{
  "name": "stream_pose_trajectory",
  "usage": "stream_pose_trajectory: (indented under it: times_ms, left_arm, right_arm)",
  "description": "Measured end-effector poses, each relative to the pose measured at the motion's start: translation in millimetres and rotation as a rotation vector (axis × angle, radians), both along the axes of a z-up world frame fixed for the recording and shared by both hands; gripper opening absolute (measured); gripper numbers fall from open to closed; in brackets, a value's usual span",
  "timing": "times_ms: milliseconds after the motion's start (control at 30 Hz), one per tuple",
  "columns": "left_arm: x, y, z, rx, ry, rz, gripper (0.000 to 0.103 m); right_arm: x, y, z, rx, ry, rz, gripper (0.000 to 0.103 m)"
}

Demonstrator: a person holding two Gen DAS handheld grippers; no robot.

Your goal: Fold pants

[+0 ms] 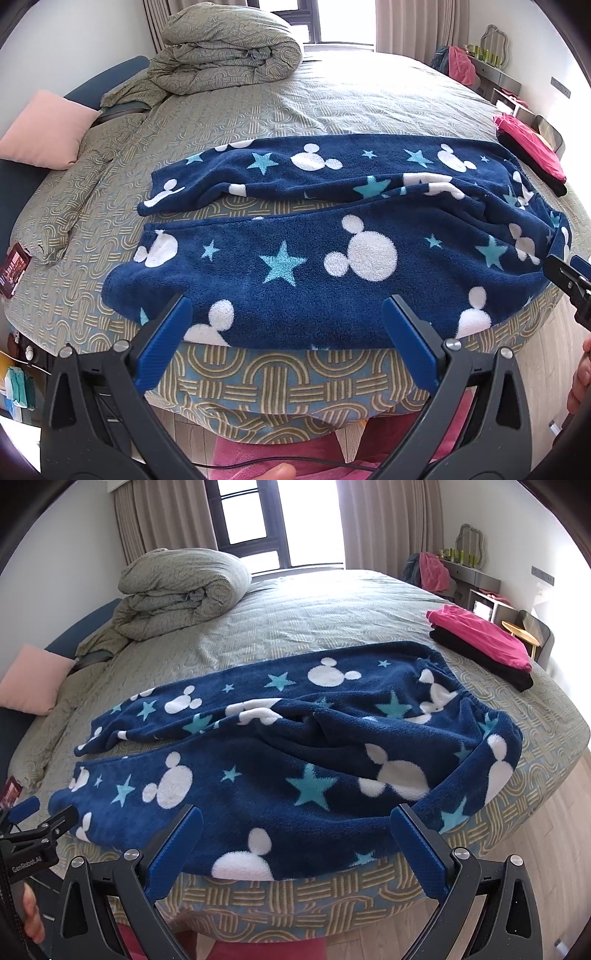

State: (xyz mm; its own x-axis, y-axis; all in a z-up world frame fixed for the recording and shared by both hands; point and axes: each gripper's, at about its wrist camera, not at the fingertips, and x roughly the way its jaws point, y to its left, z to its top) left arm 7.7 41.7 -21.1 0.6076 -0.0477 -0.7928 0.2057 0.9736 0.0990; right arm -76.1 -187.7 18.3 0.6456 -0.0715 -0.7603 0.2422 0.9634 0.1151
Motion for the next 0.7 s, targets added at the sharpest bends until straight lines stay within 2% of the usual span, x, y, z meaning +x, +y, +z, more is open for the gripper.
stream_pose_trajectory:
  times_ms: [300, 500, 700]
  left_arm:
    - [-3.8, -5.3, 1.8, 0.009, -0.016, -0.02, 0.102]
    - [-5.5, -5.4, 4.0, -0.036, -0.008, -0.044, 0.102]
    - [-5.0, -2.1, 5.8, -0.054, -0.018, -0.027, 0.102]
  right_arm:
    - [0.0, -0.2, -3.0, 0.01, 0.008, 0.002, 0.103]
    - [-0.2, -0.1, -3.5, 0.004, 0.009, 0.002, 0.103]
    - [-0.9, -3.2, -5.6, 0.003, 0.018, -0.002, 0.103]
